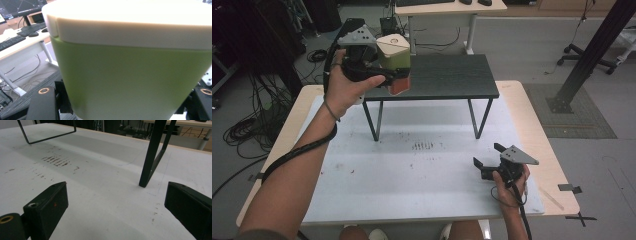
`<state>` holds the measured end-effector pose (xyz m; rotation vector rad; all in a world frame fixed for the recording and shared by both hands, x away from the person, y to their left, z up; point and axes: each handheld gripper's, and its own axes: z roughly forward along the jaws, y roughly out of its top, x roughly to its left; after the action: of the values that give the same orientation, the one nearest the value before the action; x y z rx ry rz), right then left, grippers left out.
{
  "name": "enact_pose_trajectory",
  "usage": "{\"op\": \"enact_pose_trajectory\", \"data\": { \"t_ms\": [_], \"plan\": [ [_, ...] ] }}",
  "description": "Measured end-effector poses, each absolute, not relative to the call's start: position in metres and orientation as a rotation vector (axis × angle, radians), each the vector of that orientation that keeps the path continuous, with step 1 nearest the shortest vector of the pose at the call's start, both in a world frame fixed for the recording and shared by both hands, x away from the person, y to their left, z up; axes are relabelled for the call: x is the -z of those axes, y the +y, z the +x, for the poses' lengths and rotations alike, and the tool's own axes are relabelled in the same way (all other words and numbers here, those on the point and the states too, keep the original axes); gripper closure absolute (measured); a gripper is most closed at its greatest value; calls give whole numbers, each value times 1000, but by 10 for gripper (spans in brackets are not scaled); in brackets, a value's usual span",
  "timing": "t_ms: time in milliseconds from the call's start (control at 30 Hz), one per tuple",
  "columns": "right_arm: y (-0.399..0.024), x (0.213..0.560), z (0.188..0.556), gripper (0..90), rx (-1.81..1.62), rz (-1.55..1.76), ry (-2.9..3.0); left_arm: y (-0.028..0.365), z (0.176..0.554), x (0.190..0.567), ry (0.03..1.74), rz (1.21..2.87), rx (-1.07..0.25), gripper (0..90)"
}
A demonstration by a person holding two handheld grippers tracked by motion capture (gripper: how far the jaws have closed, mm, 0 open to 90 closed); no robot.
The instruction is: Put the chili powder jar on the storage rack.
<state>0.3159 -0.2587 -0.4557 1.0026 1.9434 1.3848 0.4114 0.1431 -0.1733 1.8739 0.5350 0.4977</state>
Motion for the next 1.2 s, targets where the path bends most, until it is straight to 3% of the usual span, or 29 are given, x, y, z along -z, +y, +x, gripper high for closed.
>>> {"op": "enact_pose_trajectory", "data": {
  "t_ms": [1200],
  "plan": [
    [-261, 456, 315, 49, -1413, 1009, 1928, 104, 475, 206, 617, 1865, -420, 288]
  ]
}}
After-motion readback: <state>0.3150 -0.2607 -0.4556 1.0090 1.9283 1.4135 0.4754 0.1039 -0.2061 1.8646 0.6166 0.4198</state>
